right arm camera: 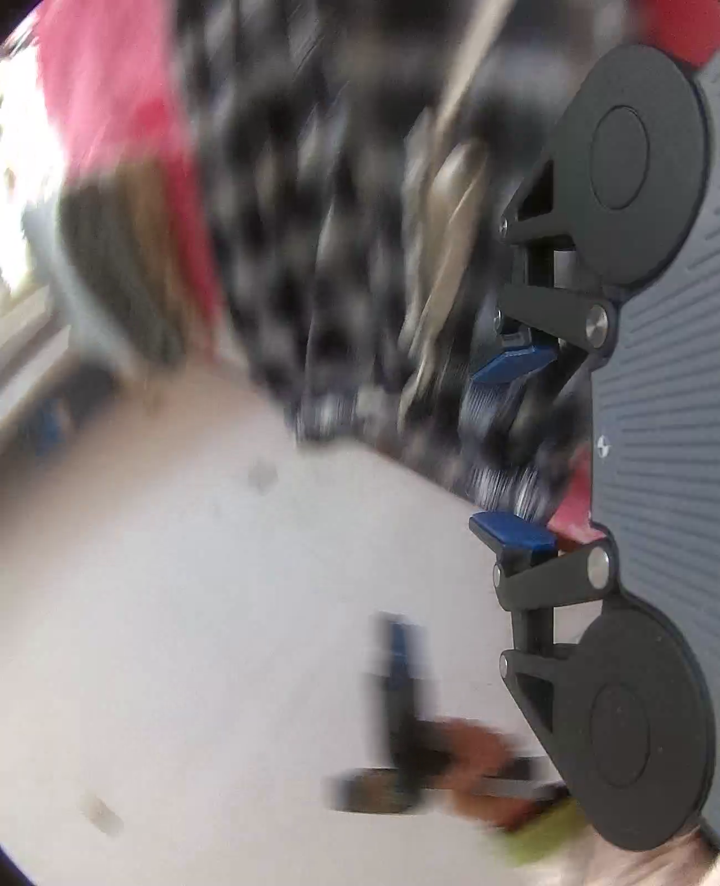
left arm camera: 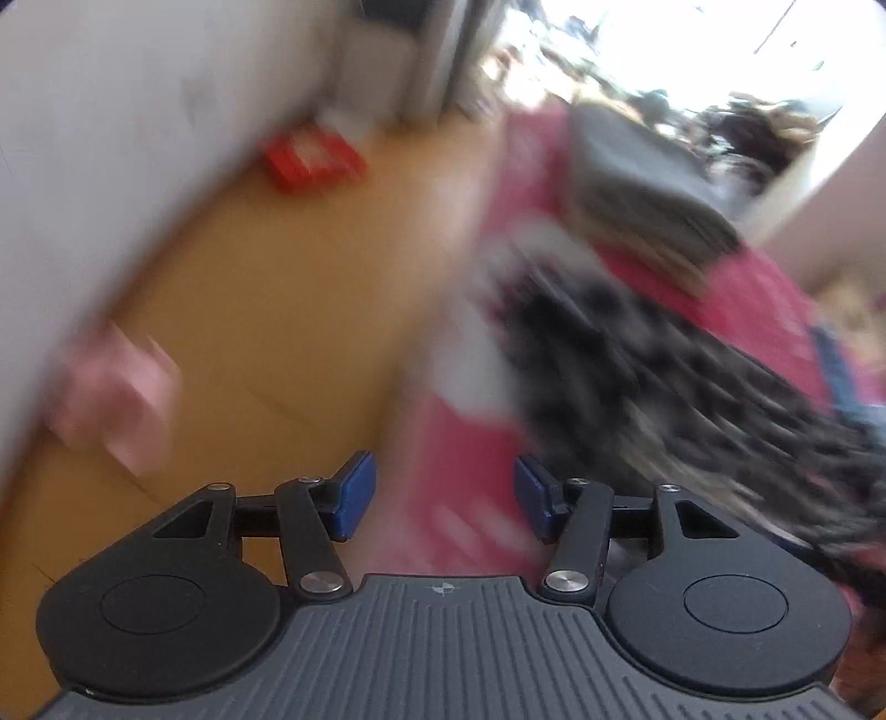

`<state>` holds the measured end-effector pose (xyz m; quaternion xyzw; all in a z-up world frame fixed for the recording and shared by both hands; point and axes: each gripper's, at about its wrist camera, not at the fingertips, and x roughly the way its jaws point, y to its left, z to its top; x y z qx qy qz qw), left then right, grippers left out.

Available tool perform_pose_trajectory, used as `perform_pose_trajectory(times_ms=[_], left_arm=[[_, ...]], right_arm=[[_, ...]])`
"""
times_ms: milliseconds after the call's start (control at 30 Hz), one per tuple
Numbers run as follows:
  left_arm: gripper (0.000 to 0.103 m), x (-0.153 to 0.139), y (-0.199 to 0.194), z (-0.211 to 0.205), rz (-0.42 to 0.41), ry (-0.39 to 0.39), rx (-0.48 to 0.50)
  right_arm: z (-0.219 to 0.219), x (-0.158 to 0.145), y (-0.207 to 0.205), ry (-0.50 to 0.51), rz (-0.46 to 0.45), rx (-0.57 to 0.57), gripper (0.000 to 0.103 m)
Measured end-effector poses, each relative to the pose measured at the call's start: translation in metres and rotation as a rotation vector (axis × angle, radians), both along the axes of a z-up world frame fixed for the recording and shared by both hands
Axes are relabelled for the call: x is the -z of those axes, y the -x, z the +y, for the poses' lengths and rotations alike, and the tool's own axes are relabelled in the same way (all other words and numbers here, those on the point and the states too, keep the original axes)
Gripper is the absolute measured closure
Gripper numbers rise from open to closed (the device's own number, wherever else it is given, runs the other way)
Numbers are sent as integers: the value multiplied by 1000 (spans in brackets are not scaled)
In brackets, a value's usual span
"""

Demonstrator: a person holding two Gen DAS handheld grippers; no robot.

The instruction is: Fold clothes

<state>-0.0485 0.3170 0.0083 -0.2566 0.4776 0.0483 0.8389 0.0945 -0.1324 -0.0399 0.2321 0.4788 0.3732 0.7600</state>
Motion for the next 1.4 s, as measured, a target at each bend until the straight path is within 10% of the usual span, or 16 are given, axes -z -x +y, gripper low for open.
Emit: perform_pose_trajectory(times_ms=[167,333,667,1033,1200,1400], left_arm=[[48,52,30,-40,35,305,-31],[39,77,46,-57,44,411,-82],[38,100,38,-65,-15,505,-230],[65,108,31,-70,-78,495,-345],[92,109,33,-74,-87,458,-445],[94,87,52,-62,-112,439,-497]], right_arm=[[-113,28,27,17,166,311,47],[-197,37,64,-45,221,582,47],[-259,89,60,-135,409,954,47],[-311,122,16,-190,391,1166,49],[-312,129,5,-128,342,1179,96],[-309,95,47,-88,316,1190,97]])
